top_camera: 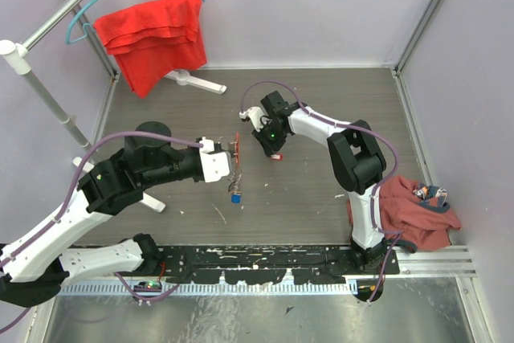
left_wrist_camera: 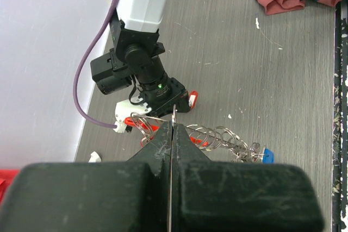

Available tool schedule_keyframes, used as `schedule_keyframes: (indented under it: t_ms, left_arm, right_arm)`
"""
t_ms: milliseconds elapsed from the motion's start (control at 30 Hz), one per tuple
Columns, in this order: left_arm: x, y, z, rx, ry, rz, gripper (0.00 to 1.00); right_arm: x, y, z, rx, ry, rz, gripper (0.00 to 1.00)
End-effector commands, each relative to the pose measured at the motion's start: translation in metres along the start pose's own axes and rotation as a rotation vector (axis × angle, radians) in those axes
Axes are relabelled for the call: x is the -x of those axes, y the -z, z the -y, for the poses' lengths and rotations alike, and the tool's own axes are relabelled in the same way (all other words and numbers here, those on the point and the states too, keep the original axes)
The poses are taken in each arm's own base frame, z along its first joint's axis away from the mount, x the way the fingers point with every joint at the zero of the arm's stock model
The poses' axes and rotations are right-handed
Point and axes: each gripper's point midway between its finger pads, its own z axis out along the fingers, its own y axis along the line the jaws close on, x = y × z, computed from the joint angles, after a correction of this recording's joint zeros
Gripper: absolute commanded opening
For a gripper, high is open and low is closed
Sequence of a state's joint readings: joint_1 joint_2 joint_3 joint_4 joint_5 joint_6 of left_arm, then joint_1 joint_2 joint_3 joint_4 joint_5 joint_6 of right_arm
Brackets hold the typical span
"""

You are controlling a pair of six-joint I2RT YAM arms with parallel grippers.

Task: Put the keys on the keyring

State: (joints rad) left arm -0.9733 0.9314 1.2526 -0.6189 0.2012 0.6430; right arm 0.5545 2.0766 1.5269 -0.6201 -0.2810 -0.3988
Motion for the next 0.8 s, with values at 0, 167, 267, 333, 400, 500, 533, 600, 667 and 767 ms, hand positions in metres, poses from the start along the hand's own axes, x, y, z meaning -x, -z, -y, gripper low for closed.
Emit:
schedule_keyframes:
  t_ms: [0, 167, 267, 333, 400, 500, 533, 600, 667, 767]
  left_arm:
    - [0.021, 0.005, -0.011, 0.033, -0.022, 0.066, 0.0]
    - [0.02, 0.005, -0.011, 0.036, -0.025, 0.066, 0.0]
    - [0.021, 0.005, -0.012, 0.044, -0.024, 0.073, 0.0]
    - [0.022, 0.005, -0.013, 0.05, -0.023, 0.079, 0.0]
    - [0.024, 0.005, -0.015, 0.056, -0.022, 0.086, 0.0]
    - [0.028, 0.007, -0.017, 0.071, -0.019, 0.106, 0.0]
    - [0.03, 0.007, -0.018, 0.076, -0.019, 0.113, 0.0]
    - [0.034, 0.01, -0.02, 0.09, -0.023, 0.134, 0.0]
    - [0.036, 0.011, -0.023, 0.111, -0.025, 0.153, 0.0]
    - [0.043, 0.014, -0.026, 0.131, -0.041, 0.193, 0.0]
  right_arm:
    - [0.026, 0.022, 0.0, -0.02, 0.04, 0.071, 0.09]
    - [0.039, 0.041, -0.003, -0.031, 0.052, 0.124, 0.01]
    - [0.05, 0.063, -0.006, -0.038, 0.069, 0.183, 0.01]
    - [0.057, 0.081, -0.01, -0.032, 0.08, 0.227, 0.01]
    - [0.064, 0.102, -0.017, -0.018, 0.094, 0.279, 0.01]
    - [0.074, 0.142, -0.034, 0.014, 0.148, 0.386, 0.01]
    - [0.077, 0.156, -0.039, 0.012, 0.17, 0.42, 0.01]
    - [0.083, 0.184, -0.049, 0.012, 0.207, 0.496, 0.01]
    - [0.088, 0.212, -0.06, 0.013, 0.249, 0.57, 0.01]
    - [0.093, 0.252, -0.083, 0.037, 0.325, 0.673, 0.01]
